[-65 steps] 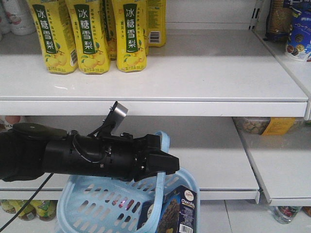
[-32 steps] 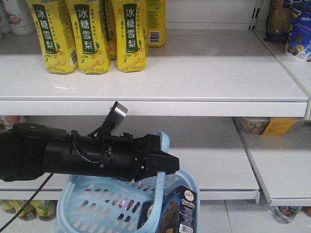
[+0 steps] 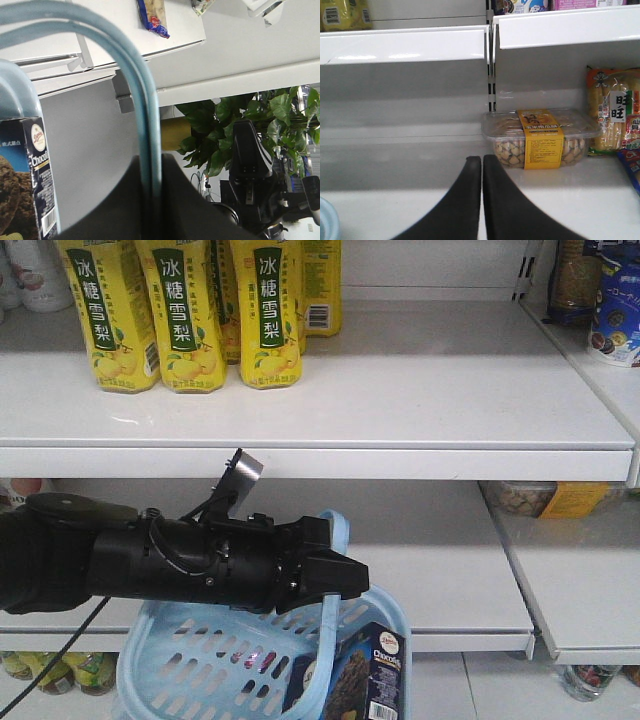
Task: Left arm holds basket, right arm returns cookies
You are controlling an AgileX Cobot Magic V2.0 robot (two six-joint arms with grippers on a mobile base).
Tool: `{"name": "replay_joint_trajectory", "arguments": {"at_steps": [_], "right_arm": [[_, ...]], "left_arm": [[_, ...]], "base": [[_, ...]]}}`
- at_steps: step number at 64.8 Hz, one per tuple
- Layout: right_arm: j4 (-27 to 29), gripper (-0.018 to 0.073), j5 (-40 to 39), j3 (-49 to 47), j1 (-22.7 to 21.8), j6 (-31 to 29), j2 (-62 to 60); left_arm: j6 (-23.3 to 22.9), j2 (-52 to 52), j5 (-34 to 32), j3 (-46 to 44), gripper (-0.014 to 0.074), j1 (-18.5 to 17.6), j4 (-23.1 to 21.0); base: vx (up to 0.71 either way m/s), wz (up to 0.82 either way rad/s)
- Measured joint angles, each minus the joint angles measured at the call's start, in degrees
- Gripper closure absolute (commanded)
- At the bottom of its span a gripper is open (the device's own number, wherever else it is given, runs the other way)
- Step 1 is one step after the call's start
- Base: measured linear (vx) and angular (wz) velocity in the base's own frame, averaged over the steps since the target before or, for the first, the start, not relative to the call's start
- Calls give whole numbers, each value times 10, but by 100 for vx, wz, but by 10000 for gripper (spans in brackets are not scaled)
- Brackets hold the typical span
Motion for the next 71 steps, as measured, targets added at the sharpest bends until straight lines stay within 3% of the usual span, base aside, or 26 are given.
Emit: {"name": "replay_joint_trajectory", "arguments": {"at_steps": [21,46,71], "right_arm": [[0,567,14,-33,0,-1,11],[6,567,14,-151,0,0,186],[30,567,2,-159,0,6,250]], "left_arm": [[0,0,0,0,603,0,0],[0,0,0,0,603,0,0],[0,0,0,0,603,0,0]], "base": [[0,0],[0,0],[0,0]]}}
